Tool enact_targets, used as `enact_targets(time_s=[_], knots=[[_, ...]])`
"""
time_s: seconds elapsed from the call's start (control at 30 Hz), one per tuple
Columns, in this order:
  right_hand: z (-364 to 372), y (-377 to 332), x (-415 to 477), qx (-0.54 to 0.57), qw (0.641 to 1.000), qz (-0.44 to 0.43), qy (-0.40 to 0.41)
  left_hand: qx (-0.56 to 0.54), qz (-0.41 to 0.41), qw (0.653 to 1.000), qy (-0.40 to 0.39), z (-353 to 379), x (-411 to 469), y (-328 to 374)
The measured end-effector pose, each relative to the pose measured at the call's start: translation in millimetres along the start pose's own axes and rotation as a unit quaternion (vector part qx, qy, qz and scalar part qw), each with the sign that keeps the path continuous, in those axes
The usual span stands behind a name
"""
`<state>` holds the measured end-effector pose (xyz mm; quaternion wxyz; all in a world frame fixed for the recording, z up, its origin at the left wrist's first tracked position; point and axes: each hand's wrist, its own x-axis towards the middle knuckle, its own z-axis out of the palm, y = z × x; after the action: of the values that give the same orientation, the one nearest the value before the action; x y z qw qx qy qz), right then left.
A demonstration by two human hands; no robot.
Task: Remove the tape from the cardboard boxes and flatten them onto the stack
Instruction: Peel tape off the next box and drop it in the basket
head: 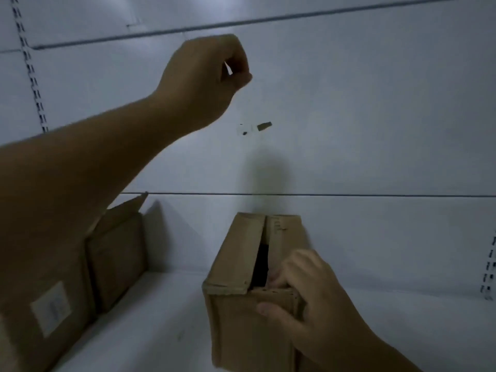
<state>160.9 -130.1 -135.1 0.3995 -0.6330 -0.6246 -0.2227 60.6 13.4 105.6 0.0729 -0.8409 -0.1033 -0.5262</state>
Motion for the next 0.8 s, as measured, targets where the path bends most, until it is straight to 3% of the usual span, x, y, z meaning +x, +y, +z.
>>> enact_targets(time_s=[0.13, 0.23, 0.4, 0.57, 0.67, 0.73, 0.8], knots=[[-1.1, 11.3, -2.0, -0.023, 0.999, 0.019, 0.016, -0.131, -0.085, 0.986, -0.05, 27.9, -11.5, -6.3], [0.1, 16.5, -2.0, -0.016, 1.0, 0.012, 0.02, -0.267, -0.184, 0.943, -0.076, 45.4, -48.5, -6.3], [0.6, 14.1, -1.1, 0.039, 0.998, 0.003, 0.046, -0.363, -0.294, 0.884, -0.004, 36.5, -50.5, -6.3], [-7.3, 14.0, 1.3, -0.04, 0.99, -0.044, 0.124, -0.436, -0.299, 0.848, -0.031, 26.8, -59.1, 3.7], [-9.1, 11.3, 4.5, -0.081, 0.981, -0.081, 0.154, -0.428, -0.293, 0.853, -0.056, 22.4, -63.4, 3.0], [-13.5, 7.1, 2.7, -0.064, 0.98, -0.088, 0.164, -0.418, -0.289, 0.859, -0.064, 17.4, -63.0, 1.7], [-24.3, -0.7, 2.1, 0.007, 0.984, -0.039, 0.175, -0.423, -0.289, 0.855, -0.081, 12.6, -61.1, 2.0]])
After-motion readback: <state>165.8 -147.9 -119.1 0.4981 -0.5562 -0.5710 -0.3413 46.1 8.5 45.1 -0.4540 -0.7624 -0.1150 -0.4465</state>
